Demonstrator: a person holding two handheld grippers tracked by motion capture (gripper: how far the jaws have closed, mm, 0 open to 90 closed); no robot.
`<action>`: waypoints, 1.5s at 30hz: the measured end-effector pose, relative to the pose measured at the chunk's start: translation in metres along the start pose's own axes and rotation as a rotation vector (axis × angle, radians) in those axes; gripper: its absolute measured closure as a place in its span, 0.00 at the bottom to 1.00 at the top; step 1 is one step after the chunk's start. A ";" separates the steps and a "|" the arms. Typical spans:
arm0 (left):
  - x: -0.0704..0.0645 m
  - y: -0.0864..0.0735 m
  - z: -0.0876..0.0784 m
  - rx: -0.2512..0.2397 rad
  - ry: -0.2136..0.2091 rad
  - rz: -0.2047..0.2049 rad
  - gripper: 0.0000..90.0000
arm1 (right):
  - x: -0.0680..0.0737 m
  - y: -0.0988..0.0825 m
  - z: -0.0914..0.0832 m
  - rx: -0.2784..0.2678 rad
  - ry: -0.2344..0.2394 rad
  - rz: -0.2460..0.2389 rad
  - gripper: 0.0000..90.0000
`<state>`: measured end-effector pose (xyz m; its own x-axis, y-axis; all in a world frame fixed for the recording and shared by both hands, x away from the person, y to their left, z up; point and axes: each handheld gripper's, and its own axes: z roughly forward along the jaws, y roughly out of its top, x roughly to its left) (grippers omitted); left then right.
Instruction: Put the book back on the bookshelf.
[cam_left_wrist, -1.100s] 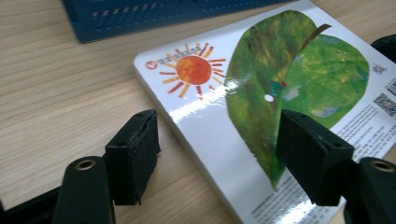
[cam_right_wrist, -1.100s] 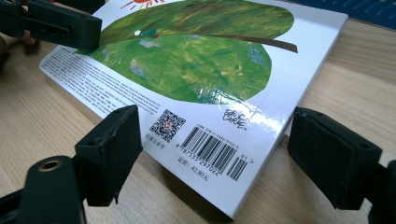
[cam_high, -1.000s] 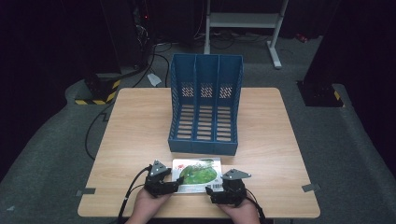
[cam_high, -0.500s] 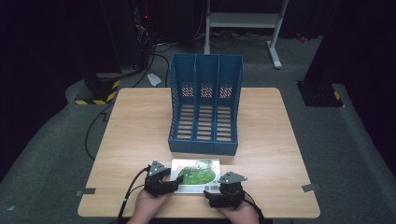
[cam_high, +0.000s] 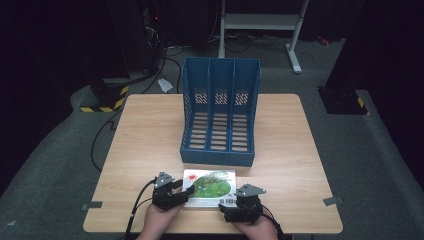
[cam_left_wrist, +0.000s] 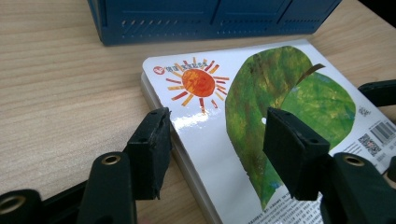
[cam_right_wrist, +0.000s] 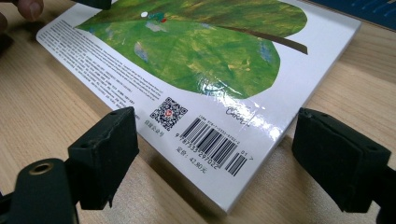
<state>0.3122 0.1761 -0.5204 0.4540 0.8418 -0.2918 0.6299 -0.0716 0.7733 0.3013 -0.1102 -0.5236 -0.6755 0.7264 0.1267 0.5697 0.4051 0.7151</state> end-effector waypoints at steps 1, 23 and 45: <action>0.000 0.001 -0.001 -0.009 -0.004 0.001 0.47 | 0.000 0.000 0.000 -0.001 0.002 -0.002 0.16; -0.004 0.009 -0.016 -0.117 -0.059 0.026 0.50 | 0.006 0.001 0.002 0.032 -0.024 -0.047 0.09; -0.003 0.008 0.000 0.010 -0.173 -0.006 0.49 | 0.005 -0.001 0.001 0.015 -0.034 -0.043 0.13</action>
<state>0.3160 0.1734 -0.5134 0.5519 0.7373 -0.3896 0.6388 -0.0736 0.7658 0.2978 -0.1061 -0.5239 -0.6834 0.7264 0.0727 0.5478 0.4444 0.7088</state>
